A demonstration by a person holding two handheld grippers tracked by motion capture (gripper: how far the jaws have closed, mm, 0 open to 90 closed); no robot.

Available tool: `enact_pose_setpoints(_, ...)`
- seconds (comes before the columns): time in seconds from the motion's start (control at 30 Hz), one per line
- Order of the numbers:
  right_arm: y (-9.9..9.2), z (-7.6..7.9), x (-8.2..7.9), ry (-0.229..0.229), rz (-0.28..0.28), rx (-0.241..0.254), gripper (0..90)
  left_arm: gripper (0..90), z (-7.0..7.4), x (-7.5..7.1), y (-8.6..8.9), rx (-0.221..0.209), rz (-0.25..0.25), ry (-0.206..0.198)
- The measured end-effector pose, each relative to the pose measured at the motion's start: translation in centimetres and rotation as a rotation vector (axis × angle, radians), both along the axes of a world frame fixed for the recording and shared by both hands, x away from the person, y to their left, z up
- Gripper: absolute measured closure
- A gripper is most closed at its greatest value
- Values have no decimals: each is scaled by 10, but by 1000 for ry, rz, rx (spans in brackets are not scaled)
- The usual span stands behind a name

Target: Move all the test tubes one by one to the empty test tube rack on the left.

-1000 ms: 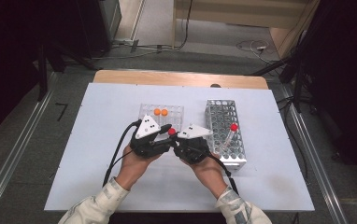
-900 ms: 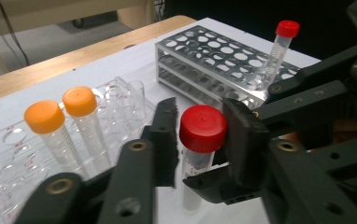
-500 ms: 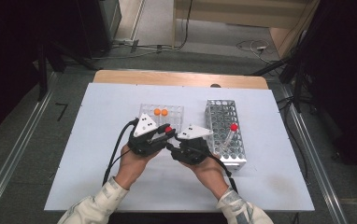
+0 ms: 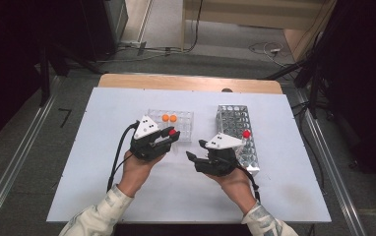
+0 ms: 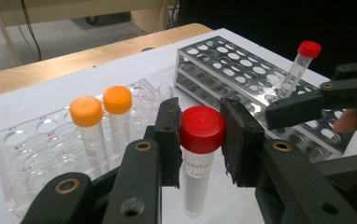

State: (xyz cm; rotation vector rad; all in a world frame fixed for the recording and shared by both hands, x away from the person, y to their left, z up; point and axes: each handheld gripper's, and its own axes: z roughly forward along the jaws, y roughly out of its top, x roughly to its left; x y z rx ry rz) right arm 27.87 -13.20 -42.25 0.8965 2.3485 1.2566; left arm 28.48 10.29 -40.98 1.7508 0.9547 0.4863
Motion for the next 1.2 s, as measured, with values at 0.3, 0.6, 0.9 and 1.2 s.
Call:
enact_pose_setpoints(0.3,-24,1,-5,7,-7,29,368,697,5,4,7,-2,16,14)
enact_pose_setpoints(0.6,-37,-2,-7,30,-12,31,309,697,11,10,16,-6,44,13)
enact_pose_setpoints(0.9,-41,-2,-6,34,-20,38,289,697,16,16,27,3,86,11)
enact_pose_setpoints(1.2,-42,-2,-6,33,-24,34,281,697,23,23,36,5,124,1)
